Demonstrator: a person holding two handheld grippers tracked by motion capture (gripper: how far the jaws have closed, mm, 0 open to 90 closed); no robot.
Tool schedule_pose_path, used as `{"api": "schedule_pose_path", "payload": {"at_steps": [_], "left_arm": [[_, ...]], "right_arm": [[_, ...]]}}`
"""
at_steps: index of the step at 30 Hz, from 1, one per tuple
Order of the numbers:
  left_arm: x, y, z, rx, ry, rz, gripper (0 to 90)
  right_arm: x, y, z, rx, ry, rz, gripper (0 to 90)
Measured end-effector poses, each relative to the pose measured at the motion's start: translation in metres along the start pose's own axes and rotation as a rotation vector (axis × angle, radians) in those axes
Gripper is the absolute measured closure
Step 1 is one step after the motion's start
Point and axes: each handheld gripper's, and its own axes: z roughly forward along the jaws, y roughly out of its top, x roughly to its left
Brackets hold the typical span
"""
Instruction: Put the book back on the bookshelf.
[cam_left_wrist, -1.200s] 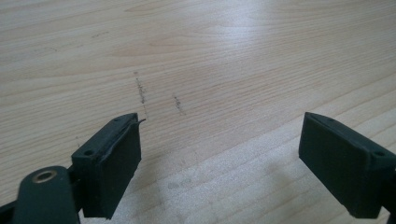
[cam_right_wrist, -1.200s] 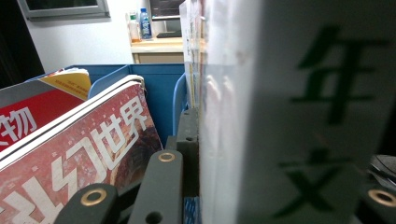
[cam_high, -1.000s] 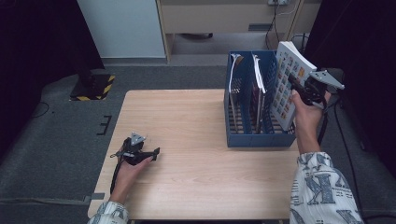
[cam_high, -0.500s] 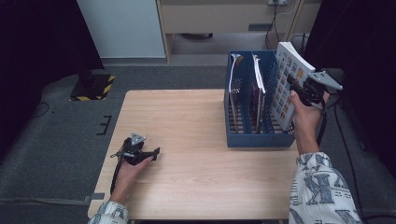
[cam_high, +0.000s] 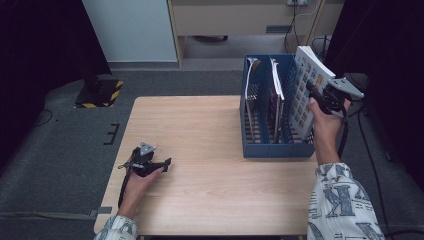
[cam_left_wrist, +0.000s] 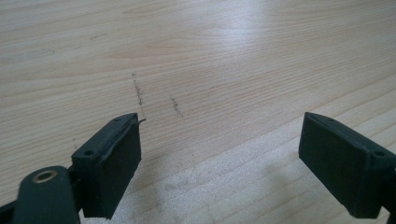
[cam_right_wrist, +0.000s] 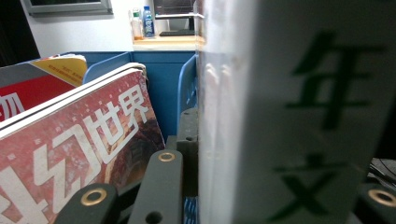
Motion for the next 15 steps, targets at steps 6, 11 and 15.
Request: {"api": "schedule_pose_path", "payload": {"at_steps": [6, 11, 15], "left_arm": [[-0.001, 0.0, 0.001, 0.004, 0.0, 0.001, 12.9], [-0.001, -0.001, 0.0, 0.004, 0.002, -0.005, 12.9], [-0.001, -0.002, 0.002, 0.004, 0.001, -0.009, 12.9]], "right_arm": [[-0.003, -0.01, 0.002, 0.003, -0.001, 0.013, 74.0], [-0.006, -0.017, 0.006, 0.01, 0.008, 0.023, 74.0], [-0.007, -0.021, 0.009, 0.006, 0.005, 0.034, 74.0]]}}
